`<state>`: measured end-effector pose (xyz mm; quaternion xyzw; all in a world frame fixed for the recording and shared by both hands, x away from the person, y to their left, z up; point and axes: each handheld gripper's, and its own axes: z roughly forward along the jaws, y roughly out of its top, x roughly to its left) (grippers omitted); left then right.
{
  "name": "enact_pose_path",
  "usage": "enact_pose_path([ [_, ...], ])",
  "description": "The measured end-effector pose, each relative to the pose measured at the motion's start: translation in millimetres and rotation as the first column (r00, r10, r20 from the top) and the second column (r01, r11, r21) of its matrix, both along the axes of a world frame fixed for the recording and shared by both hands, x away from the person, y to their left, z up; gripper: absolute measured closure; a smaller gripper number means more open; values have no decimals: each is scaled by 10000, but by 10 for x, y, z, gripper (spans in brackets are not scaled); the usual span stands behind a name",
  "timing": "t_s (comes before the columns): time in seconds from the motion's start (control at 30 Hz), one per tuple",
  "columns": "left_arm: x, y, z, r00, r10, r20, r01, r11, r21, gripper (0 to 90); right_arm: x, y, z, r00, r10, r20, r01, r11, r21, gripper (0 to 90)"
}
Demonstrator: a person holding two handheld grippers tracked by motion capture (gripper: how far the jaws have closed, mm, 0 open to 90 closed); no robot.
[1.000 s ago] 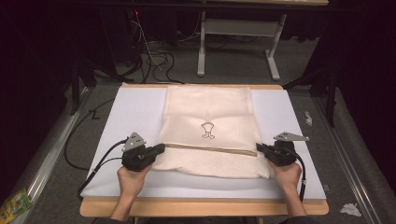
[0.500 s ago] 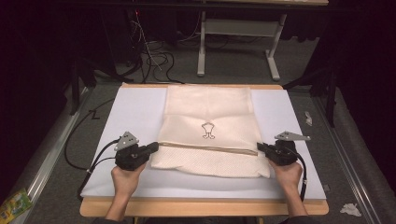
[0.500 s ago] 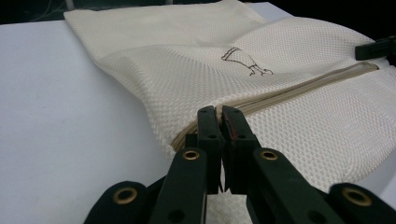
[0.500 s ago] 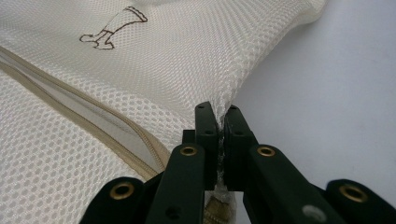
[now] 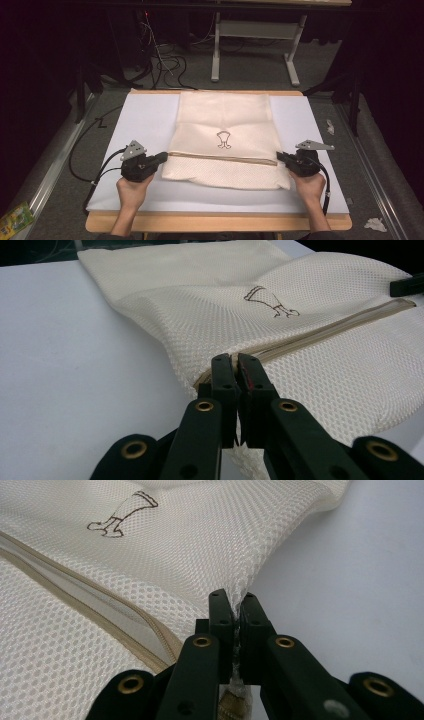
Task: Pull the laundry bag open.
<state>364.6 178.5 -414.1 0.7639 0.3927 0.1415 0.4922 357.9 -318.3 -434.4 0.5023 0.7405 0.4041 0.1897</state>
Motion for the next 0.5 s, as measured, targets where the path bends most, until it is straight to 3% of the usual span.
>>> enact_pose_path([
  [0.3,6,32,4,9999,142,-90,-139,9994,306,873,1,-15,9,10000,-72,15,72,10000,-43,883],
  [0.5,12,24,-33,9994,335,-95,-326,9959,840,873,22,-12,11,9999,-116,61,116,9999,-34,885],
])
